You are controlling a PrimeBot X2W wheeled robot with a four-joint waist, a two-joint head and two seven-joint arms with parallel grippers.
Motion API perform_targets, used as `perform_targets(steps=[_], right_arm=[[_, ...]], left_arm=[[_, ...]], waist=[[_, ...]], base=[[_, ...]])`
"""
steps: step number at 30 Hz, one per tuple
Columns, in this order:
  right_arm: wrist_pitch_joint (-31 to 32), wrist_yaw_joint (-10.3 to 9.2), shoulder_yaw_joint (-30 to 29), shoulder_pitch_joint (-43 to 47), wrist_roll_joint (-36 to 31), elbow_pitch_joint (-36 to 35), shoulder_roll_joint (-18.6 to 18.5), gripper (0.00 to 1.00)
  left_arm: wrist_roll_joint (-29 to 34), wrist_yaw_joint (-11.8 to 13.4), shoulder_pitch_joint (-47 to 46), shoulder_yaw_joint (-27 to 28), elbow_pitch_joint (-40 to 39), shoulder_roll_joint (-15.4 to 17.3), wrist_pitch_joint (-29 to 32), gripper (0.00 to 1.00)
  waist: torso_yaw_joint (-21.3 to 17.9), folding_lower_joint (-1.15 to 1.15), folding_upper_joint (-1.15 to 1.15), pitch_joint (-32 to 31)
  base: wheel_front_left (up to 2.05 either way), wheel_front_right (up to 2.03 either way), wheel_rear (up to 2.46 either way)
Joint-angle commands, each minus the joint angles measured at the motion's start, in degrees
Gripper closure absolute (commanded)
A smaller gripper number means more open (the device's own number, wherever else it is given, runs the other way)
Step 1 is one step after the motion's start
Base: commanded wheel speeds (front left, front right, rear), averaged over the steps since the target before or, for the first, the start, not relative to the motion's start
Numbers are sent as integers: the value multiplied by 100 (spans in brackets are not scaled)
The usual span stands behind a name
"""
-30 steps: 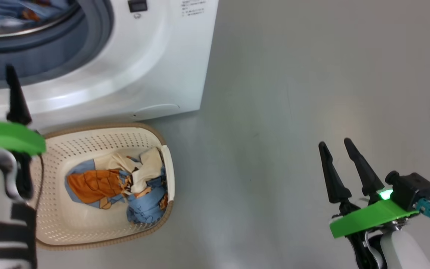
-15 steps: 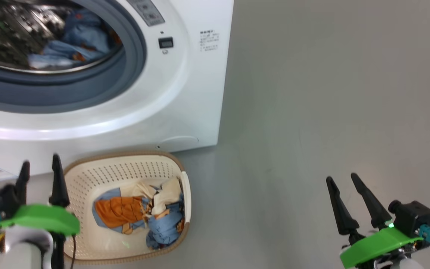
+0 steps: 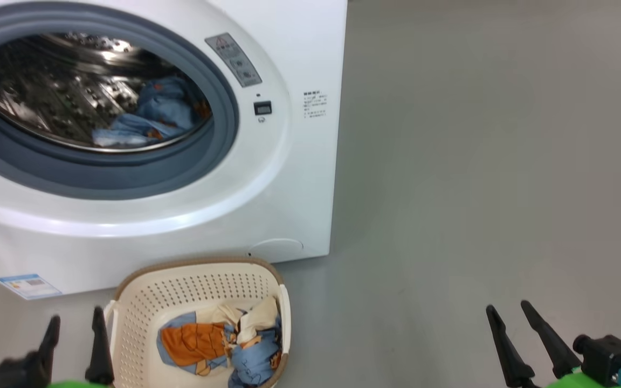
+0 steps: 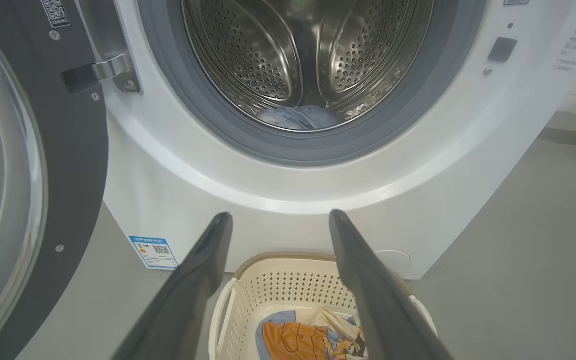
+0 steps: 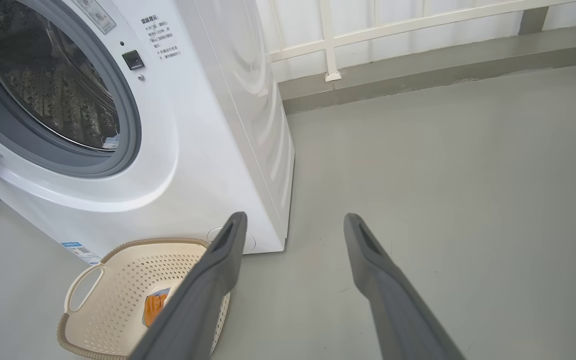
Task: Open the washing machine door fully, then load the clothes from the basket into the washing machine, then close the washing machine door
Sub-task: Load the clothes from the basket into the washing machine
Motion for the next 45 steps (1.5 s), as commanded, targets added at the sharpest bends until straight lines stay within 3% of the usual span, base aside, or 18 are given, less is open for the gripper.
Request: perform_targets(steps=[1,11,22,35,45], right_arm=[[-69,17,101,68,47,-122,-124,0],[-69,17,-19,275,55,-187,-138,0],[-69,17,-48,179,6,-216,-49,0],[-69,17,11,-248,-32,-276,188,0],[-69,17,30,-796,-84,-350,440,0]], left_arm=[[47,-9,95,220,-223,65,-33,0],[33,-9,900,451,-915,-73,-33,0],[-34,-9,873,434,-931,-103,-33,0],[-301,-9,246,-265,-7,-100,-33,0],[-851,-9,-1171,-1388,1449,248,-33,0]], waist=[[42,0,0,-186],[33,0,0,-273],[40,0,0,-139],[-87,0,0,535],[-221,0,0,1532]], base=[[0,0,0],[0,0,0],[0,0,0],[0,0,0],[0,0,0]])
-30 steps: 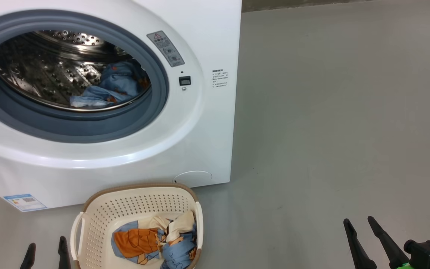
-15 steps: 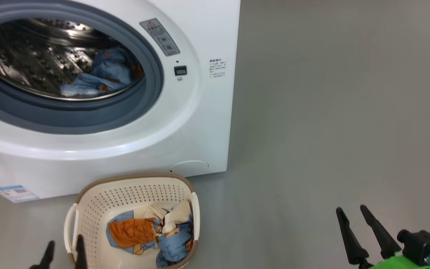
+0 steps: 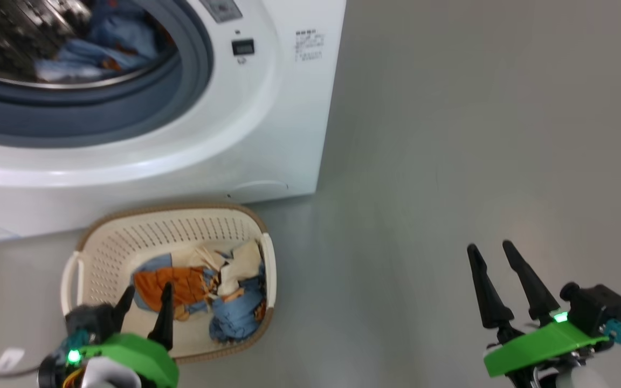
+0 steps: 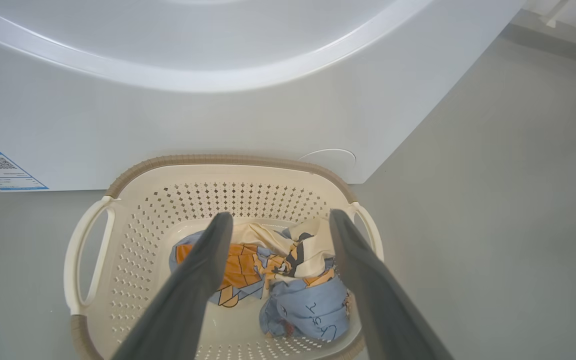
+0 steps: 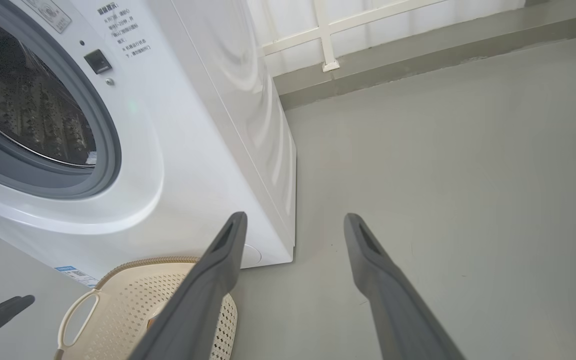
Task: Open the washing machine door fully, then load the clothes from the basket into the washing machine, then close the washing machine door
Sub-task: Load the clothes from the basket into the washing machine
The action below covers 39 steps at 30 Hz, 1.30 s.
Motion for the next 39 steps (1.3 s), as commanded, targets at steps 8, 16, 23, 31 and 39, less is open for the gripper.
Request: perform_targets(steps=[8,16,23,31,39], right_arm=[[-69,17,267,-467,-113,-169,152,0],[-69,17,371,-725,-109,-189,276,0],[-69,17,452,-899,-103,-233,357,0],[-69,17,586,-1093,-71,-277,414,0],[-69,17,636,-1187,5,-310,429,0]], left_arm=[[-673,-9,-1077,-907,1041,474,-37,0],[-1527,-9,-1784,-2038,1786,763,-37,0],[-2357,-9,-2303,-2978,2017,1040,60,0],[-3200,-9,-2738,-3860,1950,1357,258,0],[-3860,-9,-3042,-4477,1830,1610,428,0]], waist=[[-330,0,0,1004],[-549,0,0,1516],[-682,0,0,1921],[-846,0,0,2308],[-980,0,0,2564]], base=[[0,0,0],[0,0,0],[0,0,0],[0,0,0],[0,0,0]])
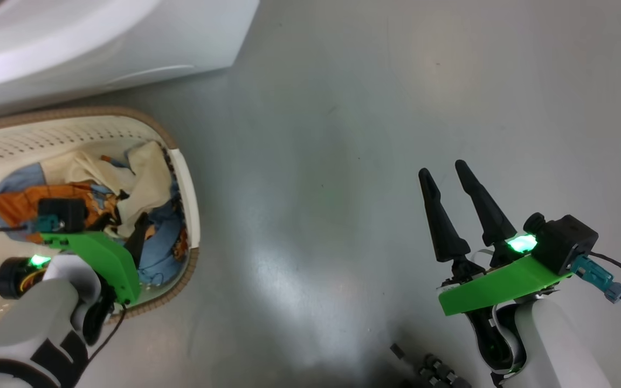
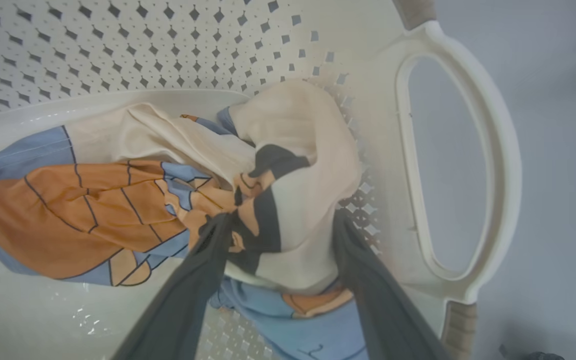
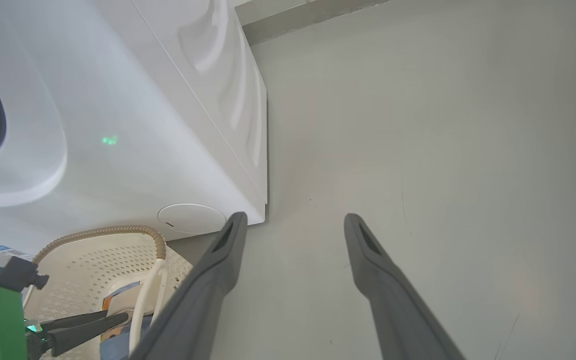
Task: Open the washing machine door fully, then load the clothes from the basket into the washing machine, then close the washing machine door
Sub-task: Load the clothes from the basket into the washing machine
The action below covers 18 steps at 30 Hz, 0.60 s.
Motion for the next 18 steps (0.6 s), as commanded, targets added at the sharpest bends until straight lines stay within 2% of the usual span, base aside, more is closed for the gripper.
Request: perform_targets(steps=[1,7,8,9,10,11,18], right_arm=[[-69,17,125,46,54,-139,17,0],[-69,17,141,25,145,-174,18,0],[-69,17,142,19,153,-174,18,0],[-69,17,138,16,156,-172,18,0],[-69,17,131,13,157,-170,18,0],[-69,17,120,13,153,-166,18,0],[-69,17,20,23,49,-124,19,0]], left_arm=[[-114,-9,-72,0,-88,213,36,0],[-542,-9,-271,-463,-134,348,46,0],[-628,-9,-291,-516,-136,361,40,20],[-705,-9,-311,-570,-133,370,32,58],[-772,-9,-329,-628,-128,377,22,89],[-837,-9,-340,-688,-127,374,10,100],[-1272,-9,-325,-986,-96,325,-201,100]], waist=[[-104,0,0,142],[-168,0,0,241],[-176,0,0,245],[-180,0,0,242],[-183,0,0,234],[-179,0,0,212],[-42,0,0,-91]], base=[[0,0,0],[0,0,0],[0,0,0],[0,0,0],[0,0,0],[0,0,0],[0,0,0]])
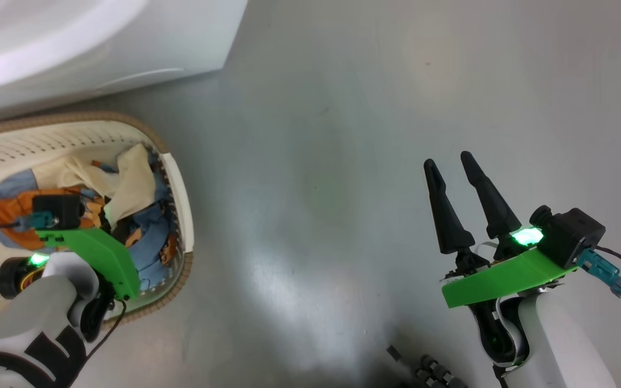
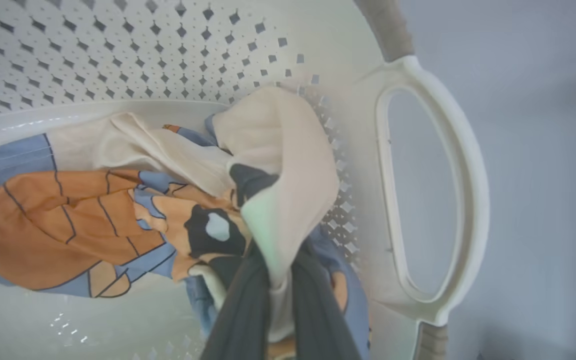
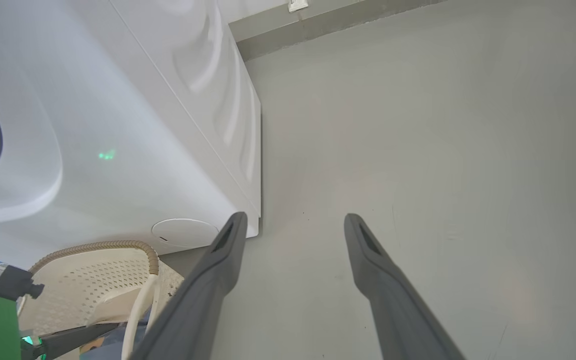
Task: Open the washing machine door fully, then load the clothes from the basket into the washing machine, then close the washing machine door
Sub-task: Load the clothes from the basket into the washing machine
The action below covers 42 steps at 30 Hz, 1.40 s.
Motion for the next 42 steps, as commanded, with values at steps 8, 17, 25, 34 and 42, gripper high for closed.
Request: perform_targets(steps=[8,17,25,34,42], right_arm=[[-69,17,37,226,-182,40,-10,0],[-69,17,-19,604,-171,230,-284,0],[-69,17,-51,951,-142,312,-466,0],[-69,17,-135,1384,-94,347,-683,0],[-69,17,-260,1736,-70,321,-797,0]], left_arm=[[-399,-9,251,30,95,148,-303,100],[246,-9,695,1073,-58,221,-333,100],[1444,-9,1347,2514,-556,214,-334,100],[3125,-9,2526,4368,-1663,-98,-334,100],[4094,-9,3597,5496,-2816,-493,-334,100]], waist=[[361,0,0,-833],[775,0,0,-1903],[1004,0,0,-2559],[1185,0,0,-3170],[1232,0,0,-3549]], base=[[0,0,0],[0,0,0],[0,0,0],[0,0,0],[0,0,0]])
